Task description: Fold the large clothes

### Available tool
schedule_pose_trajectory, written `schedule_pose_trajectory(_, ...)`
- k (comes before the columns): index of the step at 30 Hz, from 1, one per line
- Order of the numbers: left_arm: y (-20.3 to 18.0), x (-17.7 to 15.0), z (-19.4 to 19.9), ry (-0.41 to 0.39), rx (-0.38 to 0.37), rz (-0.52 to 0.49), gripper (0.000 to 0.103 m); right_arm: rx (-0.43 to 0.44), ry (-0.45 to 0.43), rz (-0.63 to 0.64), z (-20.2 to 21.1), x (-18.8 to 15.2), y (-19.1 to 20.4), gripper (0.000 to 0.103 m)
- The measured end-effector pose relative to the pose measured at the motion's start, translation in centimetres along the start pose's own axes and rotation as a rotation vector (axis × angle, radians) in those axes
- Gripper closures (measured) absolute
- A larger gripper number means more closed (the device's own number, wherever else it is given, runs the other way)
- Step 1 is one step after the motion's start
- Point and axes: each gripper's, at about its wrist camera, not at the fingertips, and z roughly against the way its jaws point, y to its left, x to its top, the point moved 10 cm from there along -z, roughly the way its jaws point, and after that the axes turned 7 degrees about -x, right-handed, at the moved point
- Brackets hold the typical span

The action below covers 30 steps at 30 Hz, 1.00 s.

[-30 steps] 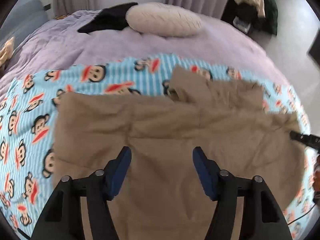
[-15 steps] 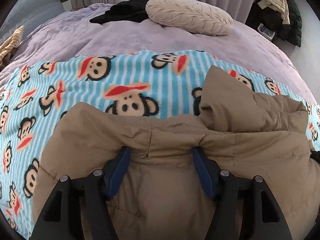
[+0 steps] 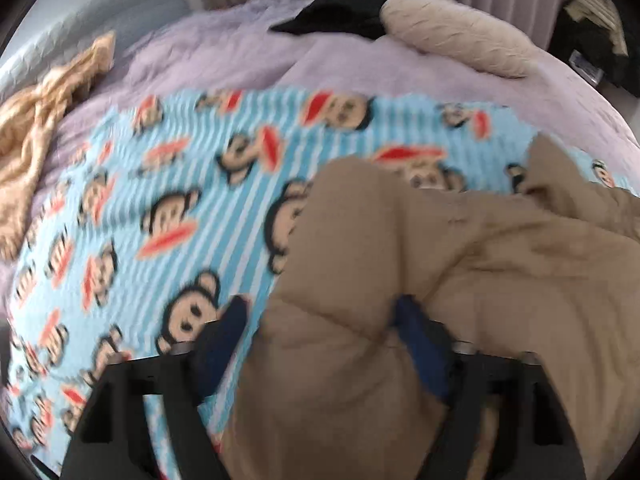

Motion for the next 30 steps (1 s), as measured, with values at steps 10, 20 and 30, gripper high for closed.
schedule_pose_trajectory(10, -1.2, -1.4, 2.9, 0.036, 0.075, -0.059, 0.011, 0.019, 0.065, -0.088, -0.5, -1.4, -1.6, 0.064)
schedule_pose_trajectory(20, -2.9, -7.1, 6.9, 0.149, -0.078, -0.013, 0.011, 0.049, 0.063, -0.157, 5.4, -6.3, -0.5, 0.053)
schedule_pose_trajectory(30, -3.1, -13.0, 9.5, 0.221, -0.105, -0.057, 0.011, 0.065, 0.18, -0.185, 6.8, -15.2, 2.3, 0.042)
